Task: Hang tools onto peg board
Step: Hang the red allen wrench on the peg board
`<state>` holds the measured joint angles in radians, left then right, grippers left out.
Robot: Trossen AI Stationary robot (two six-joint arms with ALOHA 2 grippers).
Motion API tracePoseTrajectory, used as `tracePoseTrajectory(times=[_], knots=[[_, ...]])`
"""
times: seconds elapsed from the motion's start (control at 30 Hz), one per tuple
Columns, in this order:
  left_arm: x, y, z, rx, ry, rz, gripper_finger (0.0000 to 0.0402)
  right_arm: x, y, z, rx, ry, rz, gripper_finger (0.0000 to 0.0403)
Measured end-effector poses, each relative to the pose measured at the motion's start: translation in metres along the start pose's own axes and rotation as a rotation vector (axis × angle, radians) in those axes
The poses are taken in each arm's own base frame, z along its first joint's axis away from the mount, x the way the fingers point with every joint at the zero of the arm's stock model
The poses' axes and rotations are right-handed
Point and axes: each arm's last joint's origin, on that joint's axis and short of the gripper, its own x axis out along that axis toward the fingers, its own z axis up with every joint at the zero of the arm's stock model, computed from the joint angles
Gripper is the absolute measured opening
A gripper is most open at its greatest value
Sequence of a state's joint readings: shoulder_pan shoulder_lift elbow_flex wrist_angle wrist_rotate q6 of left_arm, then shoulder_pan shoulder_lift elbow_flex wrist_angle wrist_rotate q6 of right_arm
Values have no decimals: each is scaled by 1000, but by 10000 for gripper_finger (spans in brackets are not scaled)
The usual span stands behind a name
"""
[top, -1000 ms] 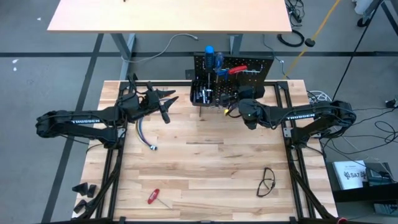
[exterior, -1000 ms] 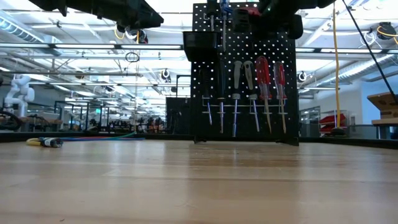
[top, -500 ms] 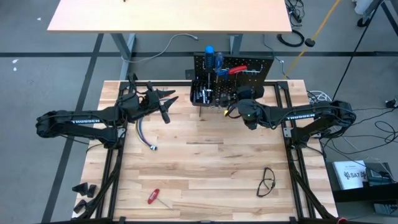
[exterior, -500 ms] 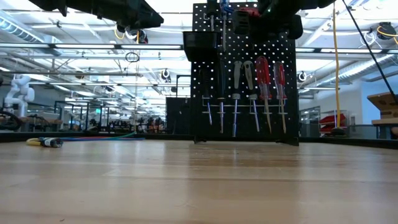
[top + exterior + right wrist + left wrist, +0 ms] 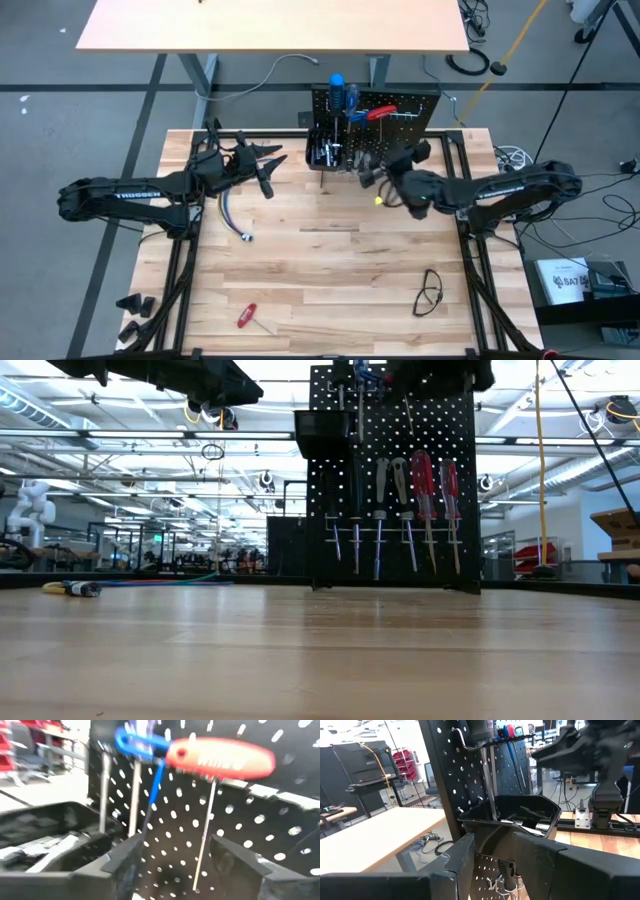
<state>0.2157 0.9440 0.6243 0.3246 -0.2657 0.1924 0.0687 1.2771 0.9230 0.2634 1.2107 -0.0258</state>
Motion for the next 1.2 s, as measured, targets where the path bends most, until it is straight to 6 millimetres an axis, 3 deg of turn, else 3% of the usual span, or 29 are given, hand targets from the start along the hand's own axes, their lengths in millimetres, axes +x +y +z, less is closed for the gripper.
tracePoseTrajectory(times=[0.2, 0.37, 0.47, 0.6, 0.7, 0.9, 1.03, 1.2], knots=[[0, 0, -2, -7, 16, -3, 138, -37, -6, 15, 36, -25, 128, 235], [0, -2, -8, -8, 78, -24, 138, -65, -3, 10, 53, 4, 285, 235], [-2, -5, -18, -1, 186, -64, 138, -76, 5, 1, 51, 74, 530, 235], [-8, -8, -37, -135, 392, -97, 138, -83, 23, -14, 21, 209, 900, 235], [-17, -16, -51, -236, 577, -230, 138, -84, 37, -25, -26, 257, 1021, 235], [-41, -41, -63, -363, 851, -529, 138, -79, 58, -49, -170, 271, 1026, 235], [-57, -72, -58, -264, 856, -867, 138, -75, 65, -58, -198, 291, 1014, 235], [-73, -111, -53, -94, 746, -1094, 138, -74, 66, -59, -197, 290, 1011, 235]])
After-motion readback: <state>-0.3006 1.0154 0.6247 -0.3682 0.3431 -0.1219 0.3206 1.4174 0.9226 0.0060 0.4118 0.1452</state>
